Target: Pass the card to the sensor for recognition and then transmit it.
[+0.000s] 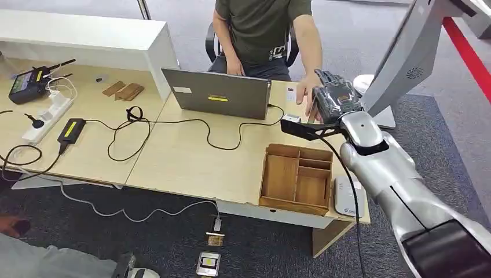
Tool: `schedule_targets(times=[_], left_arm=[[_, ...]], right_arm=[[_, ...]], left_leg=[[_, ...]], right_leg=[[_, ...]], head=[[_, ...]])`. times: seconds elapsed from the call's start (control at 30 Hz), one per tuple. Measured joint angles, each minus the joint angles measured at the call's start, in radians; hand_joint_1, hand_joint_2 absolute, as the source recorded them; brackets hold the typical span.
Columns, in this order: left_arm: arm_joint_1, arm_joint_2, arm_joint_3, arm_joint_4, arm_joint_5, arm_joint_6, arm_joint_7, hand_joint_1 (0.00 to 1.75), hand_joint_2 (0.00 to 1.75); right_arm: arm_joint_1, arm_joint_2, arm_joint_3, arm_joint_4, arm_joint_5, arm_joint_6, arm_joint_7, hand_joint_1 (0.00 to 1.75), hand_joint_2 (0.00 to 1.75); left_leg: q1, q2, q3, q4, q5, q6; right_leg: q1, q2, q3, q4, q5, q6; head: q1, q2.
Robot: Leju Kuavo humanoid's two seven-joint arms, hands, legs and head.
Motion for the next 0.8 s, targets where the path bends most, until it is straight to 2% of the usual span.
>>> schedule_targets(times=[0.43,0.47,0.5,0.8], left_arm=[[0.004,0.003,-0.020,0.000,0.000,-0.001,0.002,0.00,0.00],[0.004,0.004,-0.021,0.000,0.000,-0.001,0.002,0.00,0.00],[0.004,0.004,-0.021,0.000,0.000,-0.001,0.002,0.00,0.00],[0.004,0.004,-0.027,0.000,0.006,0.001,0.003,0.00,0.00]], right_arm=[[-0.009,-0.001,0.015,0.044,0.004,0.000,0.001,1.75,1.75],[-0.009,-0.001,0.015,0.047,0.005,0.000,0.001,0.45,1.75],[-0.009,-0.001,0.016,0.048,0.008,0.000,0.001,0.00,0.00],[-0.009,-0.001,0.019,0.066,0.051,-0.016,-0.006,0.00,0.00]], left_leg=[[0.000,0.000,0.000,0.000,0.000,0.000],[0.000,0.000,0.000,0.000,0.000,0.000],[0.000,0.000,0.000,0.000,0.000,0.000],[0.000,0.000,0.000,0.000,0.000,0.000]], right_leg=[[0.000,0.000,0.000,0.000,0.000,0.000],[0.000,0.000,0.000,0.000,0.000,0.000],[0.000,0.000,0.000,0.000,0.000,0.000],[0.000,0.000,0.000,0.000,0.000,0.000]], head=[[0.000,0.000],[0.000,0.000],[0.000,0.000],[0.000,0.000]])
